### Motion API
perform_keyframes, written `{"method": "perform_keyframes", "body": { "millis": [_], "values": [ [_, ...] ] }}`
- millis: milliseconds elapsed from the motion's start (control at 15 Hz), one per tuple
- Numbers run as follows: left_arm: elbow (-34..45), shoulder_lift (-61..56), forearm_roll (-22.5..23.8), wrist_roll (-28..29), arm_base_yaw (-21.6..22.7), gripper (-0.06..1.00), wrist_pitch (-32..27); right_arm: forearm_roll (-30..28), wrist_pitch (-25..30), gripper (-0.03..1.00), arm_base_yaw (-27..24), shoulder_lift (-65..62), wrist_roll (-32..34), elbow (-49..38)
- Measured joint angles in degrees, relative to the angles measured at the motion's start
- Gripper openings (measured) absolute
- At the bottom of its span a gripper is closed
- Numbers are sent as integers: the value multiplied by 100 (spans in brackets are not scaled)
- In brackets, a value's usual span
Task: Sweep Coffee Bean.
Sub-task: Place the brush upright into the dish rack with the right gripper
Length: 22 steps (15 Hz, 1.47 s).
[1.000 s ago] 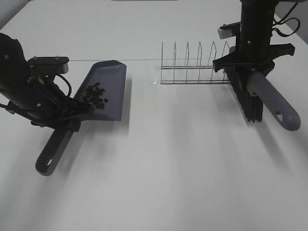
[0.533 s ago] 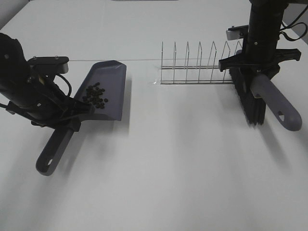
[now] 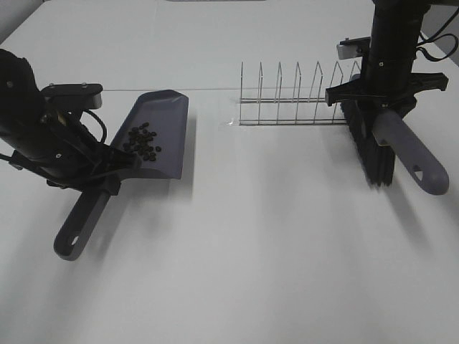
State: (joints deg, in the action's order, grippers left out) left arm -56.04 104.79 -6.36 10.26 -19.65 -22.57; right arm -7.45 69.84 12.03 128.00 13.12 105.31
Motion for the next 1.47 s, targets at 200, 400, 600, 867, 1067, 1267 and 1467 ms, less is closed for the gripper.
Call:
{"method": "perform_keyframes", "body": {
  "millis": [200, 400, 600, 867, 1067, 1267, 1467],
  "values": [
    [0, 0, 0, 0, 0, 36, 17, -395, 0, 35, 149, 0, 0, 0],
    [0, 0, -11, 0, 0, 36, 29, -573, 0, 35, 252, 6, 46, 0],
    [0, 0, -17, 0, 0, 36, 29, -642, 17, 35, 252, 281, 46, 206],
    [0, 0, -17, 0, 0, 36, 29, -630, 34, 35, 246, 561, 46, 888],
    [0, 0, -17, 0, 0, 36, 29, -401, 6, 35, 120, 773, -17, 1473],
    [0, 0, -17, 0, 0, 36, 29, -264, 6, 35, 0, 900, -92, 1541],
    [0, 0, -17, 0, 0, 36, 29, -212, 6, 35, -29, 997, -212, 1547]
  ]
}}
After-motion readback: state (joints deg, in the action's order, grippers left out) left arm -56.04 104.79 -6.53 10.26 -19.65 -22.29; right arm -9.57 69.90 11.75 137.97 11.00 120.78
